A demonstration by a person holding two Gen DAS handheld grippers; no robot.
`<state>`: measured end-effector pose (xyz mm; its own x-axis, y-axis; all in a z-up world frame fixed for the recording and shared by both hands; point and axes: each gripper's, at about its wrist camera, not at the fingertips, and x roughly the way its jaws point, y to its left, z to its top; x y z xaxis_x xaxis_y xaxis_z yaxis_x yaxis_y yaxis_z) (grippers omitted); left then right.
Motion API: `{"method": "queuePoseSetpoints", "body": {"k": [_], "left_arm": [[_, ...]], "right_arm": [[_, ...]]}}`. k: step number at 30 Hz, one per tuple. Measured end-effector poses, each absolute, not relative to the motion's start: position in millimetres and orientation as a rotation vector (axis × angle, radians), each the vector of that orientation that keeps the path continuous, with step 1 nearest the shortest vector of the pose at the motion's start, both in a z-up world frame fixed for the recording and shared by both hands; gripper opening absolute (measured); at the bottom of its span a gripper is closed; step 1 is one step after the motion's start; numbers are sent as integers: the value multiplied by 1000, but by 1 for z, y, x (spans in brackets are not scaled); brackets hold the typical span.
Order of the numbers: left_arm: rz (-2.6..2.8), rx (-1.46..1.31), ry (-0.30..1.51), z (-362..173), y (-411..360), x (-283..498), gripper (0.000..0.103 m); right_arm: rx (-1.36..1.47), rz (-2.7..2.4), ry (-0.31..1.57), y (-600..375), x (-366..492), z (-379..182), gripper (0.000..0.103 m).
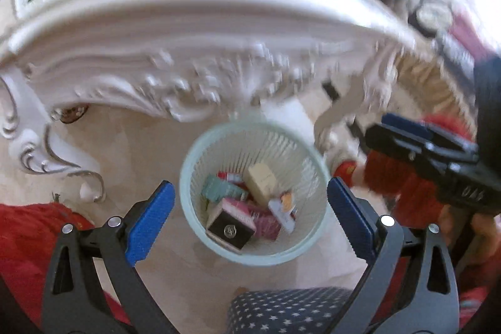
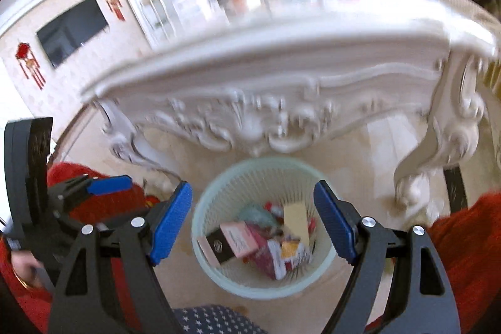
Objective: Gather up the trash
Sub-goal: 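Move both open tools back over the table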
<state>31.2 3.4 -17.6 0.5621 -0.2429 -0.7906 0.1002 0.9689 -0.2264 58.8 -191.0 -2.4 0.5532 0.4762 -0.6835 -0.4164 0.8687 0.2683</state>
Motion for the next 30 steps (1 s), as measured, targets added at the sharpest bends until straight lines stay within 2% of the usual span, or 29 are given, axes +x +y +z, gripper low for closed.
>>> {"method": "queuePoseSetpoints", "body": {"k": [4,5,7,13,23,30], "left_arm": [[-156,-187,853,48,33,58,95],[-141,-173,837,57,38,65,95],[-97,-123,793,84,51,92,95],[12,-44,712,133,77,210,95],[37,-73,813,114,83,387,95],[89,-128,873,84,87,457,95]], "right_arm": [[49,564,726,-195,82,46,76],[38,583,701,-196,90,58,85],[-13,624,643,-195,113,84,91],[-186,631,492,-186,216,141,92],[-181,677,624,-160,417,145,92],[-374,696,649,-119,473,119,92]]}}
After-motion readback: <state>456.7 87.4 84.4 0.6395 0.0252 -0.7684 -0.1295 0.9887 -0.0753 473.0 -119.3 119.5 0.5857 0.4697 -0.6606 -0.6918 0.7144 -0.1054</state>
